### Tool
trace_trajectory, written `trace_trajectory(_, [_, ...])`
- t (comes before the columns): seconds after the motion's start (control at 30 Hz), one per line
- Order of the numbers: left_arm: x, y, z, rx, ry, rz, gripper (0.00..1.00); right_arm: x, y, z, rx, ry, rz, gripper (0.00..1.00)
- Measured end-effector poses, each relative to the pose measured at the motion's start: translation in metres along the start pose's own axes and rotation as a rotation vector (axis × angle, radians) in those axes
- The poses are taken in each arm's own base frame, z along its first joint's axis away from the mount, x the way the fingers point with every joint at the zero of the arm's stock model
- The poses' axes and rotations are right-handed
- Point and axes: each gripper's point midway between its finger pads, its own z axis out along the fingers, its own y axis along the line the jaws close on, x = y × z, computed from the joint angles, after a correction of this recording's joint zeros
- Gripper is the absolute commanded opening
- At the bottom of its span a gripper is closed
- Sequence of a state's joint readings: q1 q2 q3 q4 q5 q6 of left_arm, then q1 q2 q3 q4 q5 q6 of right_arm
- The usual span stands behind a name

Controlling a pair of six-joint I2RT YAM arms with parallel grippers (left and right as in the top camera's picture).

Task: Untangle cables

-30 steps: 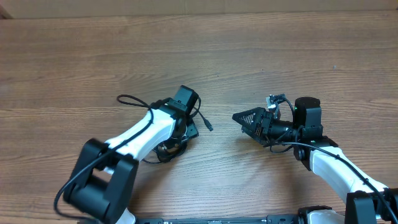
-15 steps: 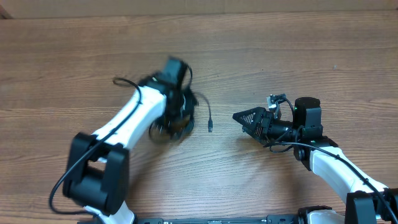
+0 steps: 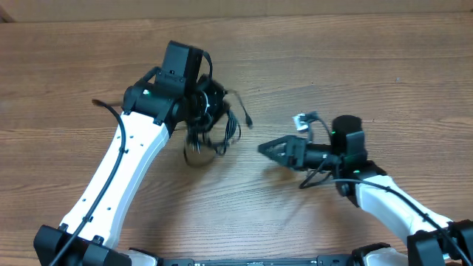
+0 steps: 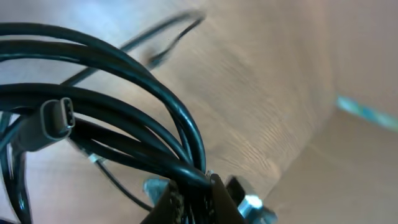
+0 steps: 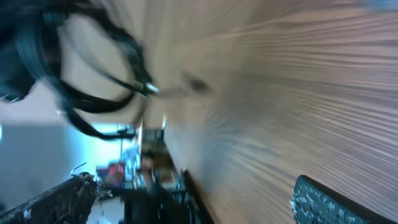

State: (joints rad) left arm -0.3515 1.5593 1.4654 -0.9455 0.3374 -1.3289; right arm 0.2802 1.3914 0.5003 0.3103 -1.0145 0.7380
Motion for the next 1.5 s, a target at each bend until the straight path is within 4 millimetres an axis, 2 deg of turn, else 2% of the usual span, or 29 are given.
trace_trajectory(0.1, [0.006, 0.022, 0.0, -0.091, 0.016, -0.173, 0.04, 0.009, 0.023, 0.018, -0.051, 0.024, -0.115, 1.0])
trace_trajectory(0.2, [0.009, 0.033, -0.002, -0.139, 0.017, -0.287, 0.04, 0.015, 0.028, 0.033, -0.032, 0.015, -0.142, 1.0])
trace_trajectory(0.3, [0.012, 0.035, -0.001, -0.15, 0.018, -0.332, 0.04, 0.013, 0.025, 0.044, 0.023, -0.036, -0.104, 0.93])
trace_trajectory(0.43, [0.015, 0.035, 0.001, -0.158, -0.007, -0.336, 0.04, 0.016, 0.036, 0.054, 0.009, -0.062, -0.09, 0.83])
trace_trajectory(0.53, [0.014, 0.039, 0.003, -0.177, -0.064, -0.313, 0.04, 0.019, 0.042, 0.059, -0.002, -0.063, -0.08, 0.79])
trace_trajectory(0.67, [0.008, 0.042, 0.003, -0.192, -0.142, -0.295, 0.04, 0.024, 0.035, 0.061, 0.026, -0.053, -0.039, 0.8])
trace_trajectory(0.7, [0.006, 0.043, 0.003, -0.193, -0.158, -0.3, 0.04, 0.025, 0.032, 0.061, 0.039, -0.051, -0.022, 0.88])
trace_trajectory(0.73, [0.004, 0.043, 0.002, -0.193, -0.169, -0.307, 0.04, 0.026, 0.028, 0.06, 0.053, -0.048, -0.009, 1.0])
trace_trajectory(0.9, [-0.01, 0.048, -0.002, -0.197, -0.212, -0.356, 0.04, 0.039, -0.002, 0.057, 0.177, -0.014, 0.069, 1.0])
trace_trajectory(0.97, [-0.019, 0.054, -0.006, -0.21, -0.23, -0.393, 0.04, 0.041, -0.007, 0.056, 0.196, -0.011, 0.078, 1.0])
trace_trajectory(1.13, [-0.034, 0.072, -0.015, -0.256, -0.272, -0.51, 0.04, 0.04, 0.003, 0.06, 0.163, -0.015, 0.041, 0.98])
trace_trajectory(1.27, [-0.03, 0.081, -0.018, -0.288, -0.275, -0.578, 0.04, 0.041, 0.016, 0.068, 0.128, -0.026, -0.018, 0.94])
trace_trajectory(1.4, [-0.025, 0.082, -0.017, -0.292, -0.252, -0.632, 0.04, 0.042, 0.014, 0.074, 0.169, -0.067, -0.045, 0.82])
trace_trajectory(1.5, [-0.023, 0.082, -0.017, -0.294, -0.248, -0.648, 0.04, 0.041, 0.012, 0.075, 0.194, -0.089, -0.053, 0.81])
